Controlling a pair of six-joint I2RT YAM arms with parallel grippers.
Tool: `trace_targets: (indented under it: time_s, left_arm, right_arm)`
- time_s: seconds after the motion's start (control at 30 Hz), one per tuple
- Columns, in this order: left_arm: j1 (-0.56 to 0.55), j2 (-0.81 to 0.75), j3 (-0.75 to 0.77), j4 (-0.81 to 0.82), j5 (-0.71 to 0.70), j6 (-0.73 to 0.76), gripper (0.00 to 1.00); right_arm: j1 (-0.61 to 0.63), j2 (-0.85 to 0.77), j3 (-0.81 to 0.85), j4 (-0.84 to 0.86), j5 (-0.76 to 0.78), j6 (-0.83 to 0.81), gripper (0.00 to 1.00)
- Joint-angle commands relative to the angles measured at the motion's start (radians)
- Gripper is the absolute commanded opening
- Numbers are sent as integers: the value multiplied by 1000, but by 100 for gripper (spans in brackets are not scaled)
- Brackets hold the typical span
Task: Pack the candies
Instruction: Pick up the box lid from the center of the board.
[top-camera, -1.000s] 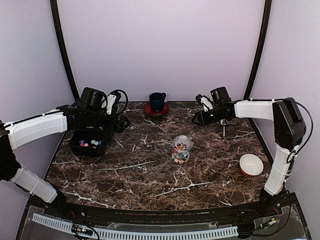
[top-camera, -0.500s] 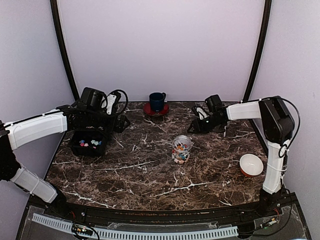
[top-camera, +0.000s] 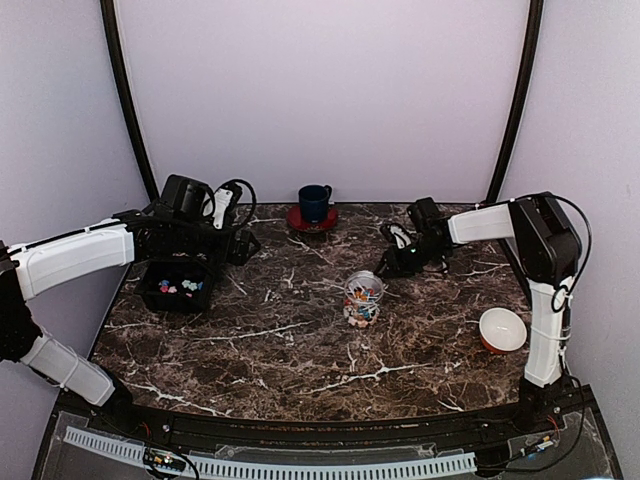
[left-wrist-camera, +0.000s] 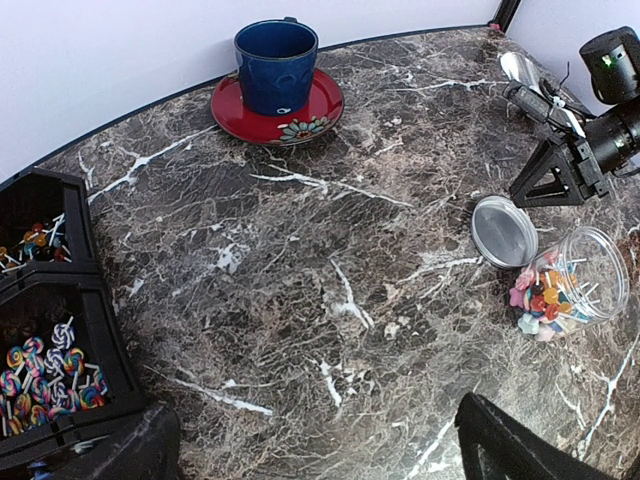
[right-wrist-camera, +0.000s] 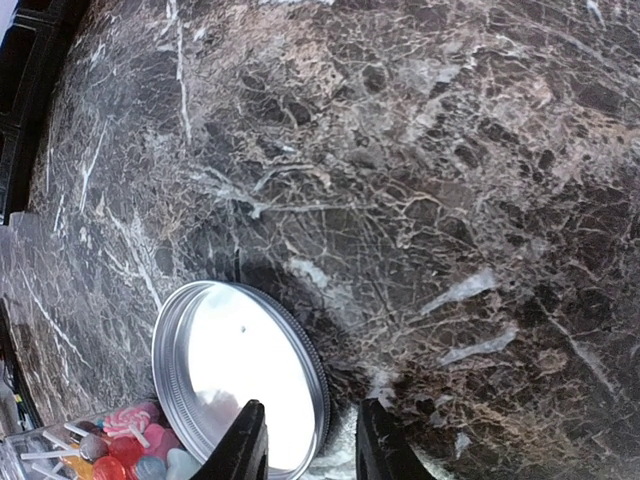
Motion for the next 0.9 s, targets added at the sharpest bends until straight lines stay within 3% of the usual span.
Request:
trace_targets:
  time_s: [0.0,0.87]
  left_arm:
    - [-2,-7,-5,7,13,14,99]
    - [-2,8,-3,10,24,11,99]
  right_arm:
    - [5,21,10,-16,-32,1,29]
    - [-48,5,-92,-7,-129,21,12]
